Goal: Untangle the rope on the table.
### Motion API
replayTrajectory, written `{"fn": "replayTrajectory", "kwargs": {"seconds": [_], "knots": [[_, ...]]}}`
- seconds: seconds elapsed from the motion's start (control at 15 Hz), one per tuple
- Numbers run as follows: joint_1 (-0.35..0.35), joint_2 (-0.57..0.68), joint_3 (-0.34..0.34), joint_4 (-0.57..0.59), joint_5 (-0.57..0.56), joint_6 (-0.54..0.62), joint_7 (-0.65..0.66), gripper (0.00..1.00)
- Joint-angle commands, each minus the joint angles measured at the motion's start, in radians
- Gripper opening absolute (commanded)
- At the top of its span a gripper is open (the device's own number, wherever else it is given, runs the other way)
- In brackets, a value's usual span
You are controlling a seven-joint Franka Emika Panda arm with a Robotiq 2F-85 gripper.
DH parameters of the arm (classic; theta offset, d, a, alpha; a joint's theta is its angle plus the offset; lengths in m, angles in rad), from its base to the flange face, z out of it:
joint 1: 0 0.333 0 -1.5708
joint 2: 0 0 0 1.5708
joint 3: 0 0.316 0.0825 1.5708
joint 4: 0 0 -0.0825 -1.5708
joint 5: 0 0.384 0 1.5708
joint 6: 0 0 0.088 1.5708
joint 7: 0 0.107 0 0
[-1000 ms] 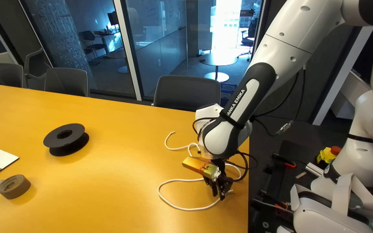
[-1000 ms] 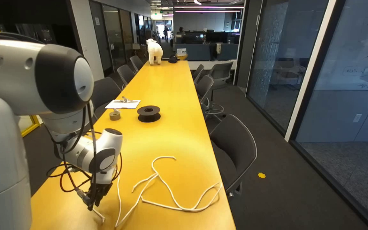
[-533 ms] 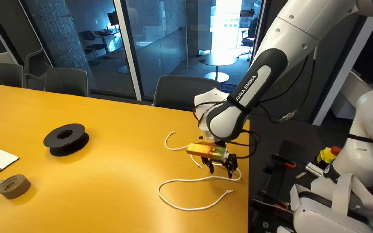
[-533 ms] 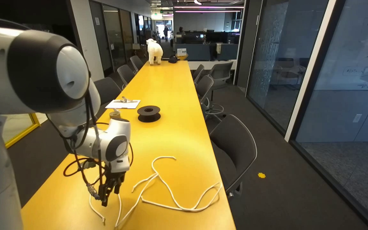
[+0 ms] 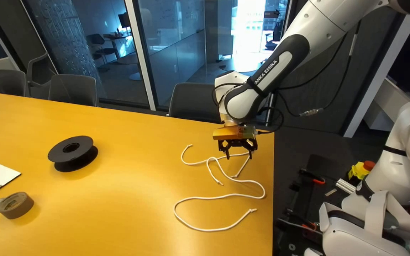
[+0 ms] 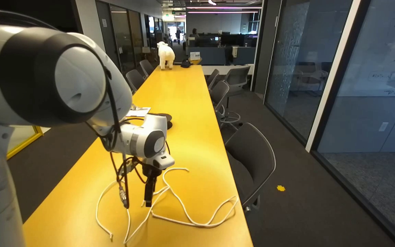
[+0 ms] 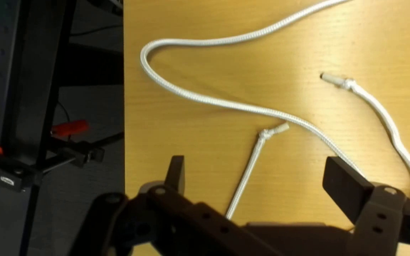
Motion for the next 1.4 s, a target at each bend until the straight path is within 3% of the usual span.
{"fn": "replayTrajectory", "kwargs": {"seconds": [0.0, 0.33, 0.93, 1.33], "knots": [[-0.040, 0.012, -0.038, 0.028, -0.011, 0.006, -0.097, 1.00], [-0.100, 0.052, -0.091, 0.047, 0.022, 0.072, -0.181, 1.00], [-0.217, 0.157, -0.140, 0.020, 0.154, 0.313, -0.456, 1.00], [-0.287, 0.209, -0.169, 0.051, 0.196, 0.326, -0.668, 1.00]]}}
